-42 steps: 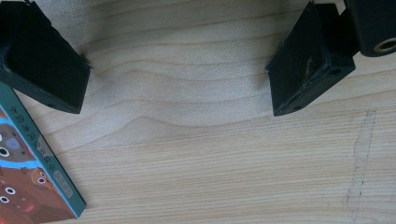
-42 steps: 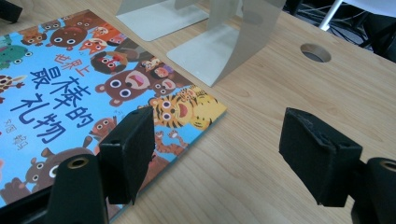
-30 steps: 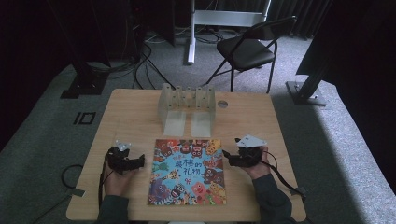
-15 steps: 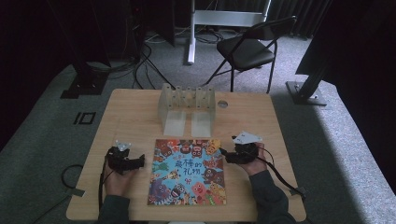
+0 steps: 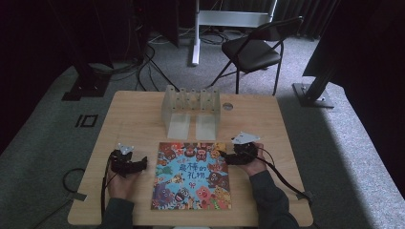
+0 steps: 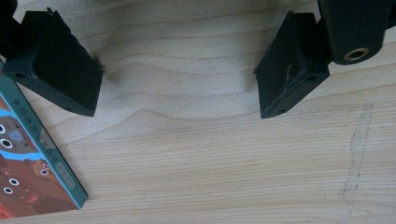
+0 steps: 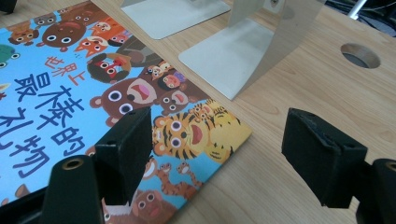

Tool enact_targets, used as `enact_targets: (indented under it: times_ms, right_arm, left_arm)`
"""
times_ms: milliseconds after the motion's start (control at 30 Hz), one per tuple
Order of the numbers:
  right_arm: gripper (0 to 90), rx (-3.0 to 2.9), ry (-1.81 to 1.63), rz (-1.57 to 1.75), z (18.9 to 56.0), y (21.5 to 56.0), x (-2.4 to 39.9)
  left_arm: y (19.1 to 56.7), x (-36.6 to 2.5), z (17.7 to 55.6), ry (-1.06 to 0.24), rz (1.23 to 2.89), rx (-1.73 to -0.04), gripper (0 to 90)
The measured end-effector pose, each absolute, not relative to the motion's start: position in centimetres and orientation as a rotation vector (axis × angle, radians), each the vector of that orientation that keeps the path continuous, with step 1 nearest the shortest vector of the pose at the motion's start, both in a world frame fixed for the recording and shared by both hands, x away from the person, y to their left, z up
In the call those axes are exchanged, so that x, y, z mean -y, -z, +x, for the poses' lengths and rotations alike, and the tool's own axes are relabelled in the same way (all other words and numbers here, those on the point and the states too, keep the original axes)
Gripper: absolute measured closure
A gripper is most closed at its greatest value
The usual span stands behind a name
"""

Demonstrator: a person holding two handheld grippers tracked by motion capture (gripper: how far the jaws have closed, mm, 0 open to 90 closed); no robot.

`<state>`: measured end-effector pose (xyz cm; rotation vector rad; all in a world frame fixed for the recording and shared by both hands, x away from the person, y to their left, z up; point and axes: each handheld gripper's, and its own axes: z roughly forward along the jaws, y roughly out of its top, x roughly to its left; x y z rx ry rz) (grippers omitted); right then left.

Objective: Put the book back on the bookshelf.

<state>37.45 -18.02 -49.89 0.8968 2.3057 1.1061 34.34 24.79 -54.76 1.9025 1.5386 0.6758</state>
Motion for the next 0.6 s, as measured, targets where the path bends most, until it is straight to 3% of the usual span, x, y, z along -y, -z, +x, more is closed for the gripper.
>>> enact_targets:
  times_ms: [167, 233, 367, 600]
  right_arm:
    - [20.3, -2.315, -1.106, 0.924, 38.4, 50.2, 18.0]
    - [19.3, -2.32, -1.1, 0.925, 38.6, 50.3, 17.9]
    - [16.3, -2.341, -1.105, 0.917, 39.3, 50.8, 17.8]
    - [14.6, -2.38, -1.096, 0.928, 40.3, 51.5, 17.6]
  left_arm:
    - [54.7, -24.8, 34.3, -0.671, 1.907, -1.535, 15.4]
    - [54.6, -24.9, 34.3, -0.669, 1.91, -1.528, 23.8]
    - [54.4, -24.9, 34.1, -0.64, 1.901, -1.518, 28.5]
    - [53.5, -24.2, 33.4, -0.586, 1.891, -1.411, 25.2]
